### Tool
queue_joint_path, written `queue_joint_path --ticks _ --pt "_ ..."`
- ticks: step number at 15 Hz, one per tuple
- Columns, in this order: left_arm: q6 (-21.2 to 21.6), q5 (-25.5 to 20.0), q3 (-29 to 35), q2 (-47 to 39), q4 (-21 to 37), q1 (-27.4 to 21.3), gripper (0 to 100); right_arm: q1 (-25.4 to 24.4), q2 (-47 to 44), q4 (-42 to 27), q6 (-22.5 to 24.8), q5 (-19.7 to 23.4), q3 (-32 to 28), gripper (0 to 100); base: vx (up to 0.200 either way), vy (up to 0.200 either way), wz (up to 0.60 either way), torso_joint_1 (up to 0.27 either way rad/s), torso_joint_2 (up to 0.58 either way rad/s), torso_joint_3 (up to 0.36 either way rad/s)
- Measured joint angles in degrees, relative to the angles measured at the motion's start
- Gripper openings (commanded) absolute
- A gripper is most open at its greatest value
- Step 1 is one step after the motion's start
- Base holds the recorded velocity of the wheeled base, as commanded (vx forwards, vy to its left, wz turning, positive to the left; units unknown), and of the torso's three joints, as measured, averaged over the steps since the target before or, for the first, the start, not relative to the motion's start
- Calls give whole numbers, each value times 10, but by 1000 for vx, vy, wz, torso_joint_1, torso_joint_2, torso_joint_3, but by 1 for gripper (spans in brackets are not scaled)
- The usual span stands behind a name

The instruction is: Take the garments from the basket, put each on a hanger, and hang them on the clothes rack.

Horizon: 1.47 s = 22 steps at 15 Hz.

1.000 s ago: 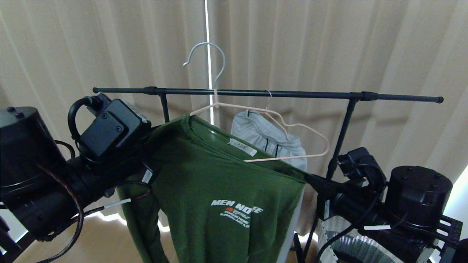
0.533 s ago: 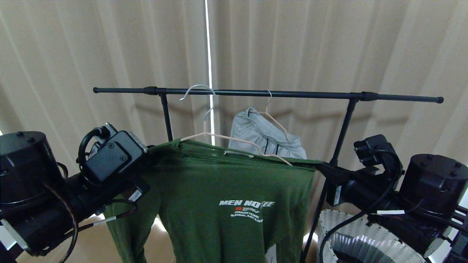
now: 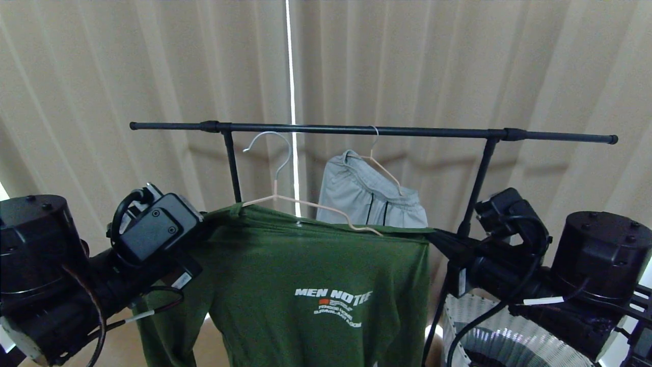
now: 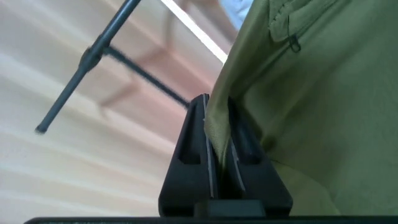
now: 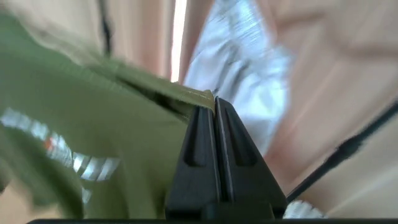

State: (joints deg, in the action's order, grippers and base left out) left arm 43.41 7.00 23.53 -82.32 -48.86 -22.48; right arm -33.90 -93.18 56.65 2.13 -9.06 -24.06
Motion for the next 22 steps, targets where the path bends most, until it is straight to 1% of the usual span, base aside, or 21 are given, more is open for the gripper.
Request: queue_joint_path --ticks 1,4,7,9,11,12,14,16,19,22 --pt "-2 7 0 -1 0 0 0 -17 7 -27 0 3 -11 100 0 0 0 0 0 0" --pt "-9 7 0 -4 0 0 0 -54 29 -59 1 15 -29 100 0 0 0 0 0 0" --pt "-33 7 3 -8 0 -5 0 -90 39 -62 1 16 -29 100 0 0 0 0 0 0" --pt "-58 6 4 -9 0 -15 0 -101 39 -62 7 17 -32 100 0 0 0 0 0 0" --pt "-95 6 4 -8 0 -34 0 -103 33 -61 39 27 -51 100 0 0 0 0 0 0" --pt "-101 7 3 -8 0 -43 0 -102 28 -62 53 29 -63 100 0 0 0 0 0 0" --pt "-103 7 1 -8 0 -59 0 -99 17 -62 106 30 -92 100 0 0 0 0 0 0" --pt "-104 7 0 -8 0 -69 0 -98 5 -62 136 30 -115 100 0 0 0 0 0 0" --pt "-104 7 -1 -7 0 -78 0 -87 -20 -62 154 28 -147 100 0 0 0 0 0 0" --pt "-104 6 -2 -3 0 -81 0 -74 -43 -62 158 27 -168 100 0 0 0 0 0 0"
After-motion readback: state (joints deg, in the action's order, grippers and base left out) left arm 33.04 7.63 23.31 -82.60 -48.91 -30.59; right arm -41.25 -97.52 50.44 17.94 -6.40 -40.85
